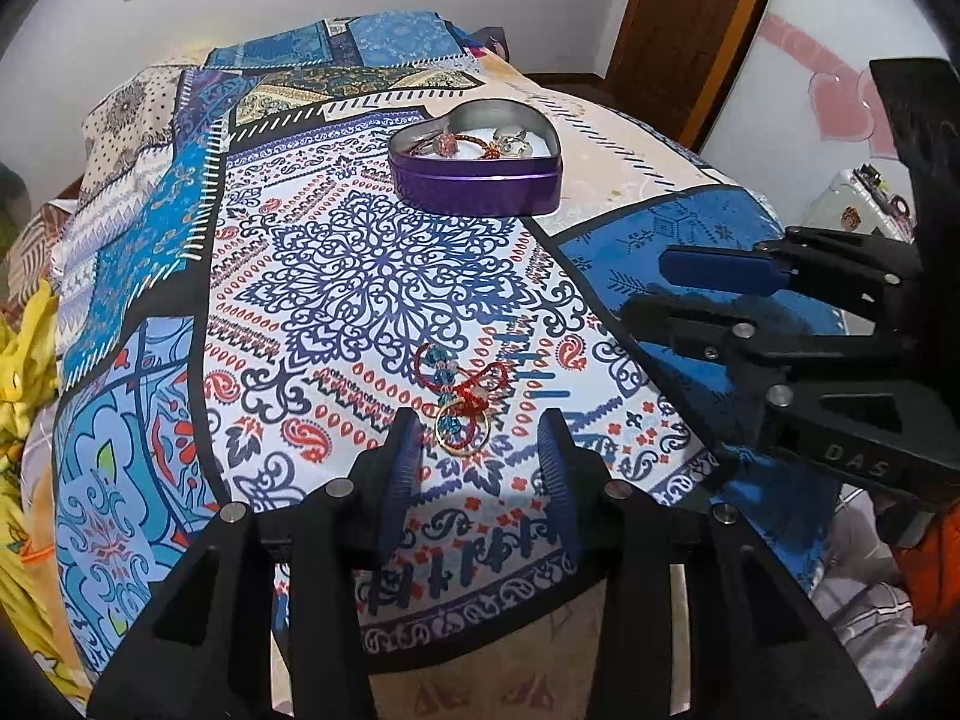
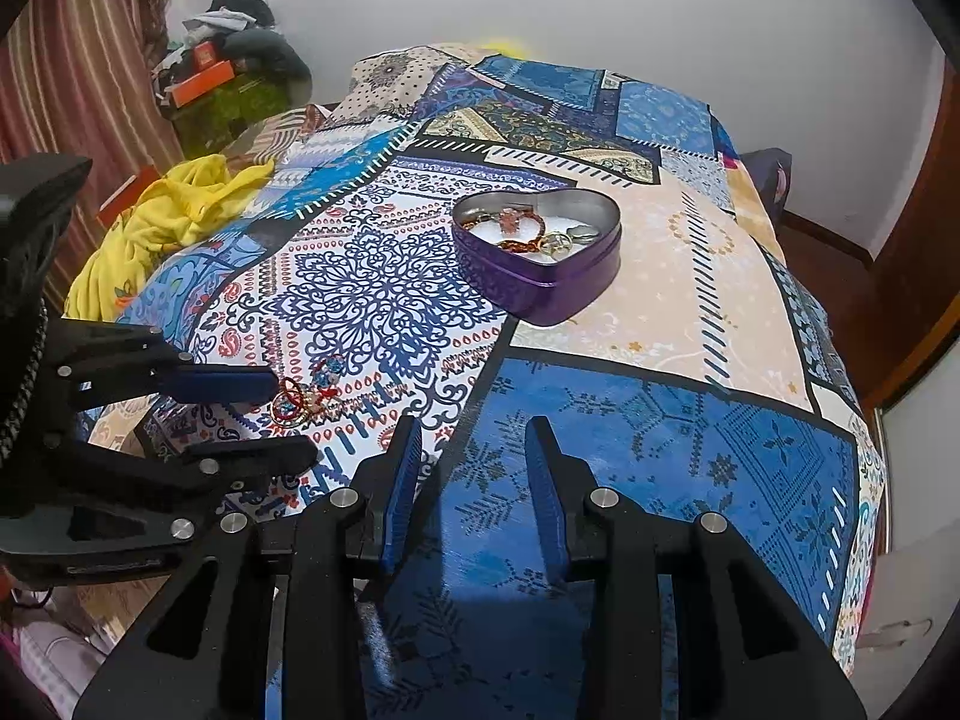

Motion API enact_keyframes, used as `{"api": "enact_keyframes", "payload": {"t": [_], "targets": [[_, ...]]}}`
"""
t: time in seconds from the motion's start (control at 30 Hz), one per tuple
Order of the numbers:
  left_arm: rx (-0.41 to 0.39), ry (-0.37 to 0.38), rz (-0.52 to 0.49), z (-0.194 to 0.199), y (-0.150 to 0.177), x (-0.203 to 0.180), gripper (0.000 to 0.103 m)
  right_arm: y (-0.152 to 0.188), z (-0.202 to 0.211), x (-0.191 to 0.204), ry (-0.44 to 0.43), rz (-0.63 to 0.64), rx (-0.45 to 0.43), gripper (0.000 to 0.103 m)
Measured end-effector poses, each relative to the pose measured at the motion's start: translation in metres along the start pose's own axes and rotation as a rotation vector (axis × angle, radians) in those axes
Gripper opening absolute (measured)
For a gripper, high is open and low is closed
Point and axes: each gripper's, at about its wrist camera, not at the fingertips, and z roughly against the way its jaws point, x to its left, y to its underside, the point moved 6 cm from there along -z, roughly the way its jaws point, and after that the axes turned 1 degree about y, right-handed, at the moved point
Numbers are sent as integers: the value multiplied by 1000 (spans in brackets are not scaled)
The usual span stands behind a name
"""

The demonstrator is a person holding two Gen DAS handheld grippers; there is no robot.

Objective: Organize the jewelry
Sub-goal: 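Grasp the gold ring with the left gripper and lift it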

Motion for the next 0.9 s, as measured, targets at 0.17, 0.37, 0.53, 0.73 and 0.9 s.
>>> {"api": "enact_keyframes", "payload": {"t": [0.17,0.37,0.53,0.73,0.9], "targets": [[-10,-40,-37,-3,-1,-2,31,1,1,-4,-3,-16,-2,32],[-20,-99,-94,-3,-1,-4,18,0,4,-2,-7,-10,-10,33],[-36,-77,-76,5,-3,-4,18,-3,5,-1,-3,-8,-14,32],[-111,-38,-5,34,-9,9,18,-9,5,8,-5,8,-15,32],[-161,-24,64,56,-9,29,18,-15,-1,26,-36,29,-5,32]]}}
